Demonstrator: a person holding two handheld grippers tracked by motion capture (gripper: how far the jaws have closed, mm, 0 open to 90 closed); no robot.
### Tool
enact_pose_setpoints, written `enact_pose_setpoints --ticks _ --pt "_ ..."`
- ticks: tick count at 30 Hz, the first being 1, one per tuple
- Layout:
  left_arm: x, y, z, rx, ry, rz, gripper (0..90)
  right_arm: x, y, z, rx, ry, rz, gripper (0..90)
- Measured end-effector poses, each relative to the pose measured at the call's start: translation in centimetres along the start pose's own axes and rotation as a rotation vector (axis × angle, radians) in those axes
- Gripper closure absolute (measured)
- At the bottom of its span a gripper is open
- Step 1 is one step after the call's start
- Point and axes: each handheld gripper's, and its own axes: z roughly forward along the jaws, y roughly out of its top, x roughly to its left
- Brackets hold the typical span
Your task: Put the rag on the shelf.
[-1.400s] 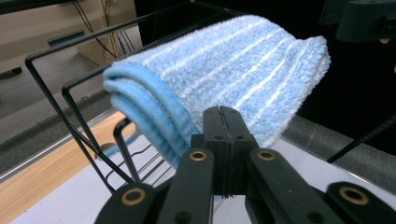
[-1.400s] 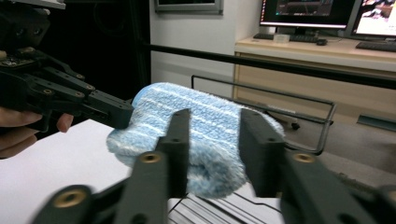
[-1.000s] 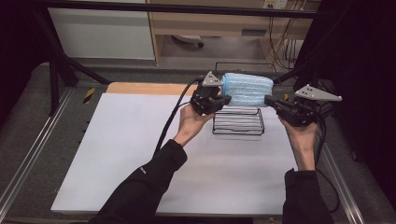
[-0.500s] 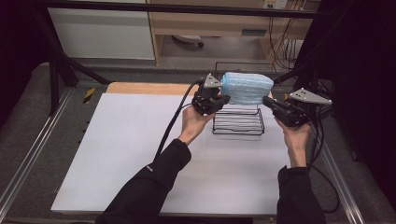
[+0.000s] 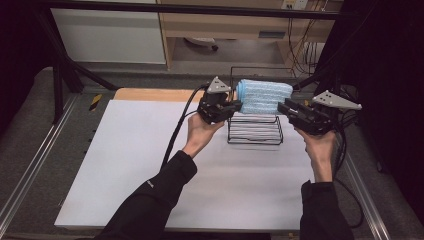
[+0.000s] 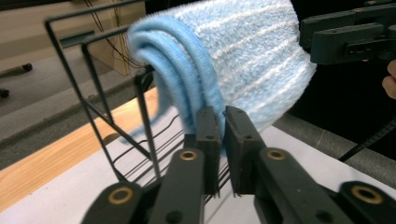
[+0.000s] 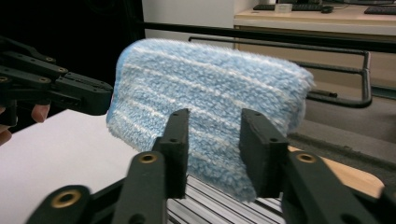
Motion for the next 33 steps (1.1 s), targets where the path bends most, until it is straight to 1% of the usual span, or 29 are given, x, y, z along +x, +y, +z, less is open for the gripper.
enact_pose_setpoints --ticks 2,4,5,7,9,11,12,14,16,18,20,22,24,27,31,33 --pt "0.2 0.0 -0.7 0.008 0.000 0.000 74.1 0.3 0.3 -0.1 -0.004 -0.004 0.010 52.1" --pt "0.4 -0.1 -1.3 0.006 0.005 0.000 69.0 0.6 0.6 -0.2 -0.012 -0.011 0.012 44.9" --pt "0.6 -0.1 -1.7 0.007 0.007 -0.007 66.5 0.7 0.7 -0.2 -0.011 -0.010 0.016 41.6" --pt "0.9 -0.4 -2.3 0.009 0.010 -0.020 60.9 0.8 1.0 -0.3 -0.002 -0.001 0.025 33.6" --pt "1.3 -0.7 -2.9 0.025 0.009 -0.025 54.6 1.0 1.2 -0.4 0.006 0.005 0.030 28.0" --pt "1.7 -1.1 -3.5 0.037 0.023 -0.023 49.3 1.3 1.3 -0.5 0.008 0.011 0.033 22.6" --pt "1.8 -1.3 -3.9 0.043 0.022 -0.025 46.5 1.4 1.4 -0.6 0.010 0.013 0.030 20.8" --pt "2.2 -2.0 -4.6 0.050 0.035 -0.020 41.9 1.8 1.4 -0.7 0.010 0.025 0.027 15.4" --pt "2.5 -2.8 -5.2 0.067 0.045 -0.019 36.9 2.3 1.3 -0.7 0.020 0.035 0.020 10.3" --pt "2.8 -3.6 -6.0 0.076 0.062 -0.016 31.9 2.8 1.0 -0.7 0.016 0.037 0.011 7.4" --pt "3.2 -4.6 -6.8 0.075 0.071 -0.025 27.6 3.3 0.8 -0.6 0.022 0.042 0.012 4.5" --pt "3.5 -5.6 -7.7 0.077 0.079 -0.035 23.7 3.9 0.4 -0.5 0.031 0.050 0.003 3.1" --pt "3.8 -6.7 -8.5 0.076 0.097 -0.040 20.8 4.5 0.0 -0.4 0.036 0.058 -0.003 2.0" --pt "4.3 -8.5 -9.7 0.090 0.123 -0.051 15.6 5.2 -0.7 -0.2 0.056 0.073 -0.011 1.2" --pt "4.9 -10.8 -11.1 0.100 0.150 -0.079 13.9 6.1 -2.0 0.1 0.074 0.091 -0.003 0.7" --pt "5.2 -12.1 -11.7 0.115 0.165 -0.084 13.9 6.4 -2.7 0.3 0.087 0.100 0.001 0.5"
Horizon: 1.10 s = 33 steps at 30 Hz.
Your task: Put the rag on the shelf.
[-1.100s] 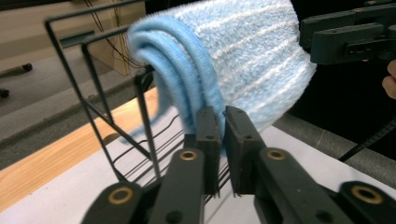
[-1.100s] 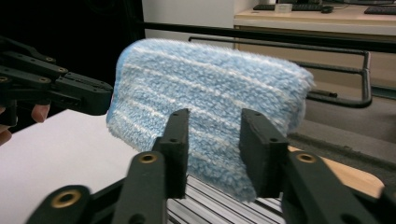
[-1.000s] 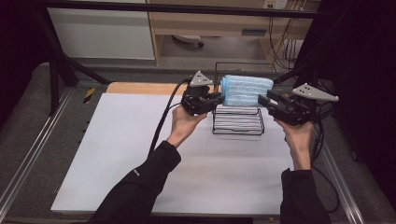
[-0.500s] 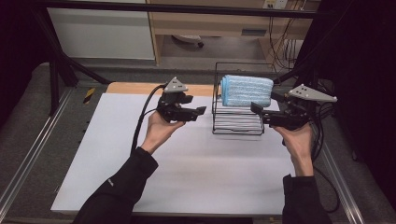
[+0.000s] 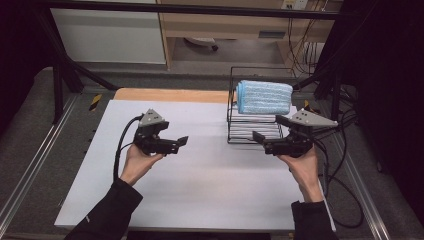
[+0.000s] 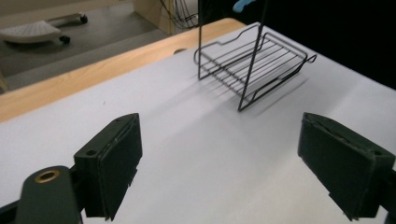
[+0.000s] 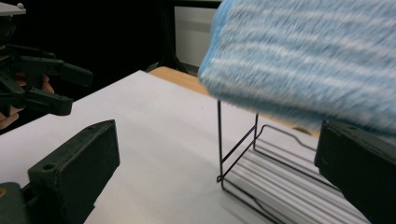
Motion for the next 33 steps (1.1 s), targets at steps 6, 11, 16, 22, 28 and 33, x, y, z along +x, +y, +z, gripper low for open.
enact_pose_setpoints --ticks 6,11,16,22,28,33 --pt "1.2 -4.0 -0.8 0.036 0.017 -0.016 13.9 0.4 -2.8 0.8 0.055 0.021 0.022 0.3" --pt "2.1 -7.5 -1.4 0.062 0.023 -0.044 13.9 0.3 -5.7 1.5 0.105 0.036 0.041 0.3" --pt "3.1 -9.7 -2.1 0.071 0.027 -0.067 13.9 -0.4 -9.0 2.2 0.167 0.048 0.069 0.4" --pt "3.8 -11.3 -3.3 0.069 0.039 -0.072 14.0 -1.4 -12.4 2.3 0.236 0.071 0.077 0.3" --pt "4.3 -12.9 -3.7 0.087 0.029 -0.071 14.0 -1.9 -14.5 1.2 0.235 0.105 0.081 0.3" --pt "4.3 -13.9 -3.4 0.101 0.023 -0.072 14.1 -2.3 -15.2 0.5 0.231 0.104 0.075 0.3"
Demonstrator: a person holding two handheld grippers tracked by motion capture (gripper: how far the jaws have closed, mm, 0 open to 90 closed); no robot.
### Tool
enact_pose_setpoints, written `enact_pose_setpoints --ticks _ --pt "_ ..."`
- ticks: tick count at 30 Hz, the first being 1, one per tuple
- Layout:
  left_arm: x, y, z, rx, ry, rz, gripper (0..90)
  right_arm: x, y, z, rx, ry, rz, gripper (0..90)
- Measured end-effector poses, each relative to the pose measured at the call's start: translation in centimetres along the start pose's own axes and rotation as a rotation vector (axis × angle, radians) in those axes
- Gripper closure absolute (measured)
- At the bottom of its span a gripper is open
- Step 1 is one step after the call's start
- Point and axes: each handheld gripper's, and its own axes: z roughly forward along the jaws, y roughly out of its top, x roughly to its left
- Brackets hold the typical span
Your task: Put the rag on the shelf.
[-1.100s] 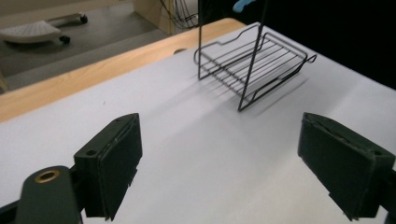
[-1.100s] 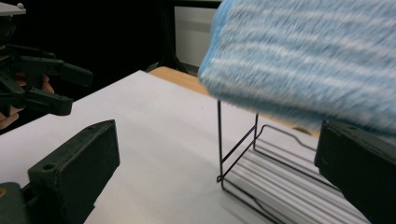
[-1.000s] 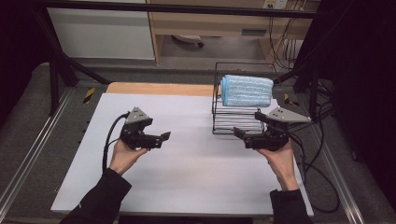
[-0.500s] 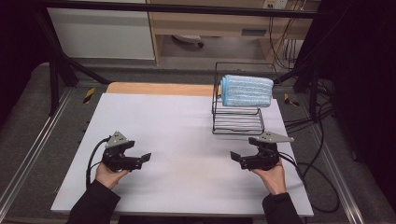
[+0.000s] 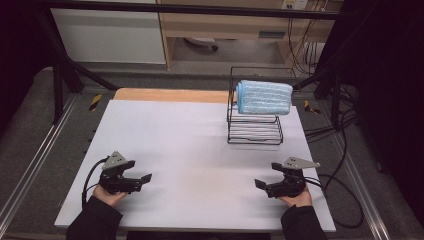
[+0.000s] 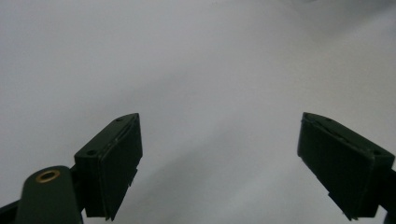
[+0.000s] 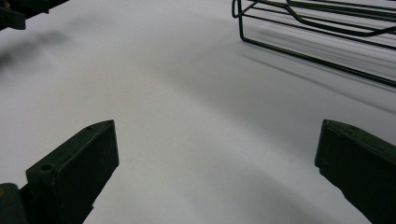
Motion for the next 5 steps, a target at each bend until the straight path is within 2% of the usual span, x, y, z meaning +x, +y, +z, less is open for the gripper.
enact_pose_setpoints --ticks 5 --pt "-0.47 -0.31 0.63 0.019 -0.011 0.018 14.1 -0.50 -0.29 -0.11 0.006 -0.014 0.017 0.3"
